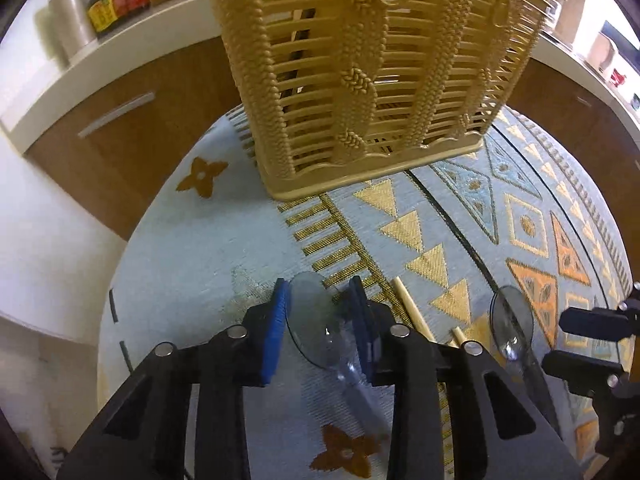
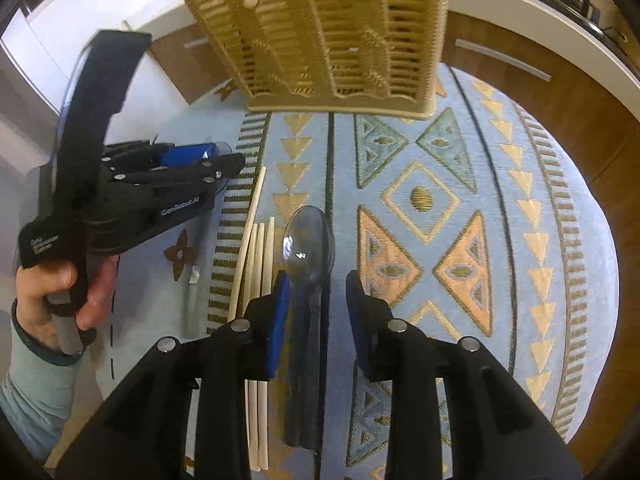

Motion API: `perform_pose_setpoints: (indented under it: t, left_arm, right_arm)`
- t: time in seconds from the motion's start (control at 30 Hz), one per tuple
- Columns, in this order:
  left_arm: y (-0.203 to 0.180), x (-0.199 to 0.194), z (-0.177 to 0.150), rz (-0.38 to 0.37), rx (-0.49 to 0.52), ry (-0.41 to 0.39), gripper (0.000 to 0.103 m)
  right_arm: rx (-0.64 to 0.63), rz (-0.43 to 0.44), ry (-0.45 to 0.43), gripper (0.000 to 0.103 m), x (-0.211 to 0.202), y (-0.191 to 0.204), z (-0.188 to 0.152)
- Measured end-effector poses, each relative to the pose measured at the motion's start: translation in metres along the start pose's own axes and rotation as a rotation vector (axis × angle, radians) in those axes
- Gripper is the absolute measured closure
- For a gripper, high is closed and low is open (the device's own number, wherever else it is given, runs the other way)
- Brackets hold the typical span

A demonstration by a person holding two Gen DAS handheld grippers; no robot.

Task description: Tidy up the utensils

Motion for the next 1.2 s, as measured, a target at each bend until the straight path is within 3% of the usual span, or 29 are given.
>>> perform_pose_setpoints:
  t: [0.07, 0.1, 0.13, 0.2, 0.27, 0.33, 0.37, 0.43, 0.6, 0.7, 0.73, 0.8, 0.83, 0.9, 0.97, 1.1, 1.17, 1.2]
  left_arm:
    - [-0.001, -0.004, -0.002, -0.001, 0.022, -0.011, 0.079]
    - [0.002, -0.005, -0.003, 0.004, 0.026, -0.017, 0.092]
    - [0.006, -0.009, -0.002, 0.035, 0.037, -0.031, 0.096]
    - [0.006, -0.012, -0.004, 0.016, 0.045, -0.035, 0.098]
    - [0.005, -0.013, -0.003, 0.018, 0.054, -0.037, 0.098]
    - [0.005, -0.012, -0.004, 0.013, 0.06, -0.045, 0.098]
    - [0.003, -0.013, -0.006, -0.003, 0.061, -0.051, 0.099]
    - [0.007, -0.017, -0.007, -0.048, 0.059, -0.057, 0.1]
    - [-0.001, -0.019, -0.009, -0.081, 0.101, -0.054, 0.098]
    - [-0.002, -0.021, -0.011, -0.101, 0.095, -0.044, 0.092]
    - [-0.002, -0.021, -0.013, -0.104, 0.092, -0.043, 0.084]
    - [-0.001, -0.02, -0.014, -0.098, 0.09, -0.05, 0.073]
    - [0.0, -0.019, -0.014, -0.095, 0.091, -0.051, 0.072]
    - [0.001, -0.019, -0.015, -0.102, 0.088, -0.05, 0.072]
    - [0.002, -0.018, -0.016, -0.113, 0.079, -0.049, 0.072]
    - [0.007, -0.021, -0.013, -0.13, 0.054, -0.045, 0.072]
    - [0.007, -0.021, -0.012, -0.129, 0.054, -0.046, 0.072]
    - [0.007, -0.021, -0.012, -0.129, 0.055, -0.046, 0.072]
  right_arm:
    - [-0.026, 0.014, 0.016, 0.077, 0.004, 0.008, -0.004]
    - [-0.039, 0.012, 0.021, 0.077, 0.006, 0.012, -0.006]
    - [-0.052, 0.0, 0.028, 0.077, 0.008, 0.016, -0.007]
    - [-0.072, -0.051, 0.048, 0.077, 0.016, 0.017, -0.009]
    - [-0.084, -0.108, 0.067, 0.081, 0.022, 0.015, -0.012]
    - [-0.084, -0.106, 0.056, 0.094, 0.02, 0.016, -0.011]
    - [-0.071, -0.088, 0.05, 0.095, 0.016, 0.016, -0.012]
    - [-0.035, -0.031, 0.024, 0.095, 0.004, 0.014, -0.012]
    - [0.033, -0.069, -0.013, 0.095, -0.015, -0.017, -0.014]
    - [0.061, -0.036, -0.051, 0.095, -0.018, -0.023, -0.013]
    - [0.056, -0.021, -0.056, 0.09, -0.018, -0.02, -0.013]
    - [0.017, 0.016, -0.041, 0.066, -0.015, -0.004, -0.014]
    - [0.002, 0.013, -0.045, 0.05, -0.012, 0.002, -0.011]
    - [-0.038, -0.02, -0.043, 0.049, -0.008, 0.009, -0.009]
    - [-0.056, -0.026, -0.004, 0.065, 0.001, 0.018, -0.01]
    - [-0.058, -0.057, 0.047, 0.074, 0.023, 0.021, -0.007]
    - [-0.07, -0.078, 0.061, 0.092, 0.031, 0.021, -0.006]
    - [-0.073, -0.07, 0.06, 0.093, 0.031, 0.022, -0.006]
Point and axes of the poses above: each gripper's, at about its wrist camera, not at the fingertips, and x roughly the way its jaws point, y to its left, z to its top, the point moved 10 cm from there along x, roughly the way its jaws point, and after that the axes turned 4 degrees about -x, right-handed, at the moved point
